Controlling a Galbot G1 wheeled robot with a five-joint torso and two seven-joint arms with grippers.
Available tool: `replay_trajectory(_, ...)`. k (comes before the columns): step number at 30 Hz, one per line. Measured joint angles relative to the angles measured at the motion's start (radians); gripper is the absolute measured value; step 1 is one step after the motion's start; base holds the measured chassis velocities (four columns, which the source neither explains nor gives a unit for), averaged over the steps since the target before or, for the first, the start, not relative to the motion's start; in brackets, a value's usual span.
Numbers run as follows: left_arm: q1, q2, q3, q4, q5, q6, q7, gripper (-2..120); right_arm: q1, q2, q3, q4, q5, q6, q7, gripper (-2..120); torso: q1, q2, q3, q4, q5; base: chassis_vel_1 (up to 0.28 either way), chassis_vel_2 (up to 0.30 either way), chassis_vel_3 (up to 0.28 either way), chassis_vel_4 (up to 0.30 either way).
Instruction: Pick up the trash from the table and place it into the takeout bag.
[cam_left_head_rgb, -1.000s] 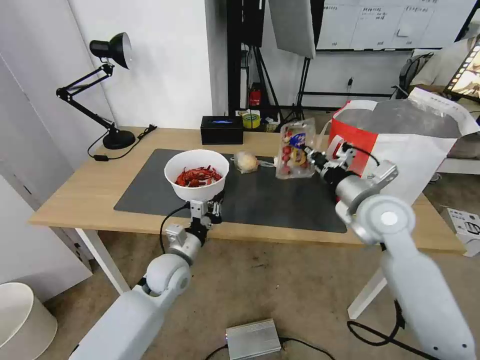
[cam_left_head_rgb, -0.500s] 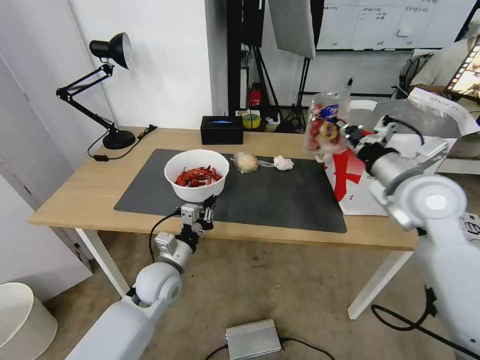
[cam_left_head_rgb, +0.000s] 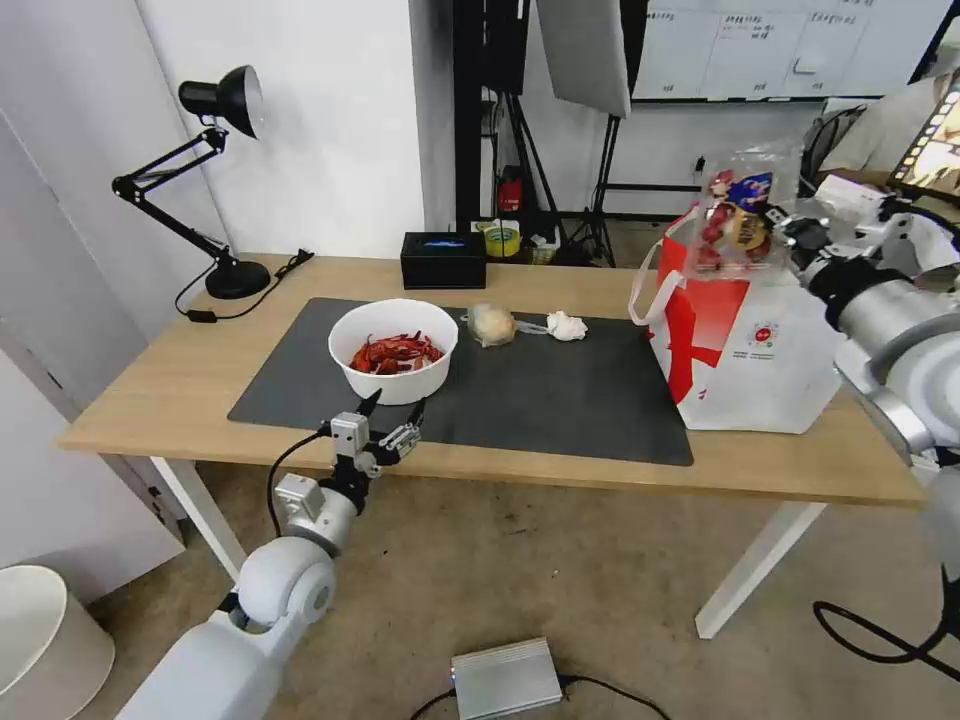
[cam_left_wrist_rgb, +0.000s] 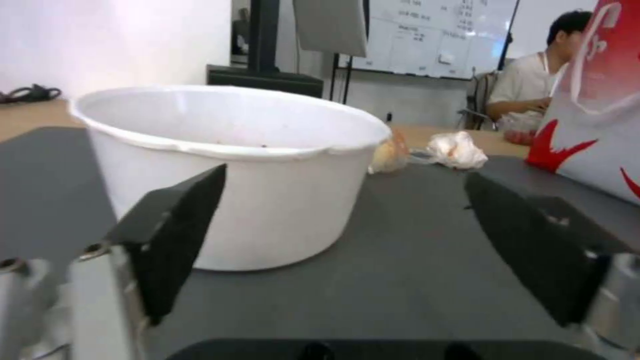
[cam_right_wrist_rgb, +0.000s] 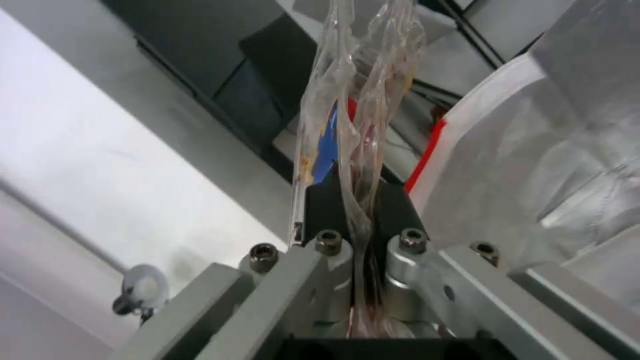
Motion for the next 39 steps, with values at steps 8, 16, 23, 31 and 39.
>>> replay_trajectory(8, 0.039, 0.005, -0.040, -0.021, 0.000, -0.005, 0.007, 100, 0.006, -0.006, 0.061, -0.046, -0.005, 0.015, 0.007, 0, 0.000, 0.000, 0.000, 0.0000, 0.0000, 0.000, 0.000, 0.000, 0.000)
replay_trajectory(16, 0.060, -0.005, -0.051, -0.035, 0.005, -0.006, 0.010, 100, 0.060, -0.033, 0.087, -0.137, -0.018, 0.023, 0.012, 0, 0.000, 0.000, 0.000, -0.0001, 0.0000, 0.000, 0.000, 0.000, 0.000)
replay_trajectory(23, 0.076, -0.007, -0.067, -0.044, 0.008, -0.006, 0.012, 100, 0.111, -0.030, 0.059, -0.188, -0.038, 0.028, 0.015, 0, 0.000, 0.000, 0.000, 0.0000, 0.0000, 0.000, 0.000, 0.000, 0.000)
replay_trajectory(31, 0.095, -0.013, -0.096, -0.052, 0.008, -0.010, 0.023, 100, 0.173, -0.015, 0.029, -0.263, -0.055, 0.027, 0.040, 0, 0.000, 0.000, 0.000, 0.0001, -0.0002, 0.000, 0.000, 0.000, 0.000)
replay_trajectory(39, 0.115, -0.021, -0.113, -0.060, 0.011, -0.014, 0.029, 100, 0.135, 0.042, 0.038, -0.286, -0.023, 0.029, 0.091, 0, 0.000, 0.000, 0.000, 0.0000, -0.0001, 0.000, 0.000, 0.000, 0.000)
